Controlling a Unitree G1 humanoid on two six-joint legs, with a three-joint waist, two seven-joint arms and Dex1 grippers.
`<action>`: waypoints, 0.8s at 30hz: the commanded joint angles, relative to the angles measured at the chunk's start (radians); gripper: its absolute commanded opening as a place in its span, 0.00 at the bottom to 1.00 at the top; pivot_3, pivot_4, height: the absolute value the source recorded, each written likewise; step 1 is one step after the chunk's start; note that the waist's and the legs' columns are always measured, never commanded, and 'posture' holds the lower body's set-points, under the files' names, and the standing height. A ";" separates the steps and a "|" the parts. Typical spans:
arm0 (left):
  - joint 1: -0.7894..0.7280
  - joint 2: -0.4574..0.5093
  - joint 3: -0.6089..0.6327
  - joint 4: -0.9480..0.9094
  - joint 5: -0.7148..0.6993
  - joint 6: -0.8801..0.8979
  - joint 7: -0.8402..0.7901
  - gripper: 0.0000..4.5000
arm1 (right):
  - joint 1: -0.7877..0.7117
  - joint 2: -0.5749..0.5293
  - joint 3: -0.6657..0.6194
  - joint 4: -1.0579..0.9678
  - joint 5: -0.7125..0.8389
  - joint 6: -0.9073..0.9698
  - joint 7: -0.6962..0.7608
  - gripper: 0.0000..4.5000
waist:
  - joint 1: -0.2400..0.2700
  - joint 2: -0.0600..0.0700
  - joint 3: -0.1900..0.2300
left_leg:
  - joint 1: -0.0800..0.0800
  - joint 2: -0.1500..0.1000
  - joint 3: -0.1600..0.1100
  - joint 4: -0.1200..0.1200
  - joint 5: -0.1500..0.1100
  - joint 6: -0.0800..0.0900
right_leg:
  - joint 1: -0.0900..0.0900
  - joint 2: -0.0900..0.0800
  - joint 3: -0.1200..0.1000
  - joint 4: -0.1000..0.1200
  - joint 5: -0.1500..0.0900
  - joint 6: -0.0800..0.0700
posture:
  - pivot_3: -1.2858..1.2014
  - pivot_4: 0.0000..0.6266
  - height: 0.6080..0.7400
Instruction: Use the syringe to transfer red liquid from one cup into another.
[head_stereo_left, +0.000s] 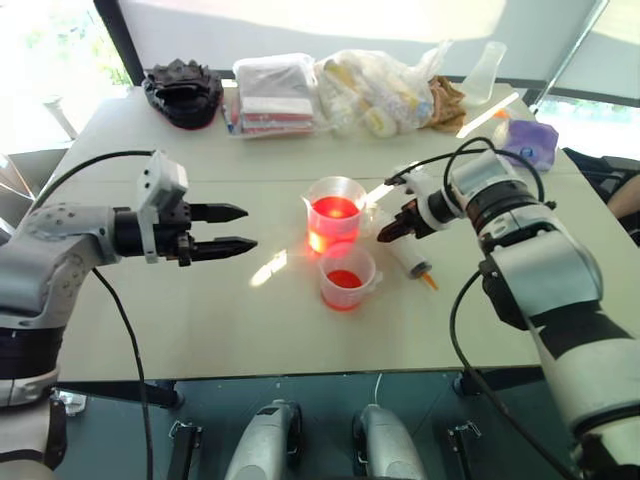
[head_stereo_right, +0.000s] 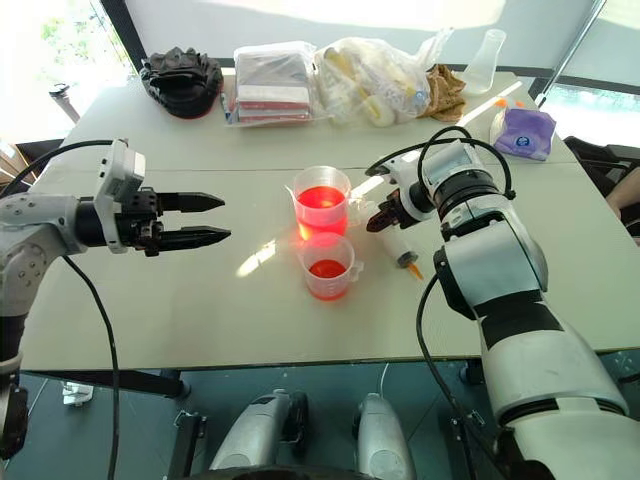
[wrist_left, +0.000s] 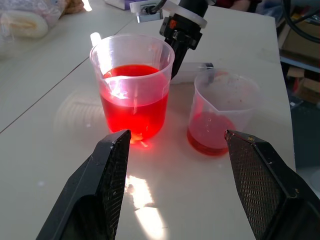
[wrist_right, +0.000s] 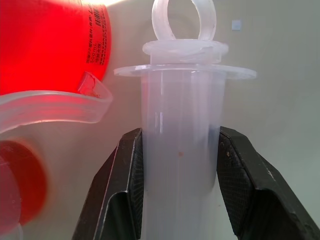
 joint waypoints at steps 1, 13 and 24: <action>-0.020 0.006 0.030 0.004 0.008 -0.024 0.007 0.70 | 0.015 -0.028 -0.070 0.007 0.011 0.011 -0.073 0.33 | 0.000 0.000 0.000 | 0.000 0.000 0.000 0.000 0.000 -0.001 | 0.000 0.000 0.000 0.000 0.000 0.000 | 0.52 0.24 1.00; -0.232 0.002 -0.031 0.278 0.115 -0.132 -0.067 0.70 | -0.140 -0.205 -0.296 -0.312 0.144 -0.170 -0.038 0.33 | -0.008 0.002 0.001 | -0.006 0.001 0.001 -0.002 0.001 -0.001 | -0.008 0.001 0.001 0.000 0.000 0.000 | 0.52 0.24 1.00; -0.494 -0.127 -0.003 0.575 0.113 -0.139 -0.057 0.70 | 0.296 0.124 -0.564 -1.109 0.542 -0.190 -0.250 0.33 | -0.003 0.000 0.001 | -0.007 0.001 0.001 0.001 0.001 0.001 | -0.007 0.001 0.000 0.005 0.001 0.001 | 0.52 0.24 1.00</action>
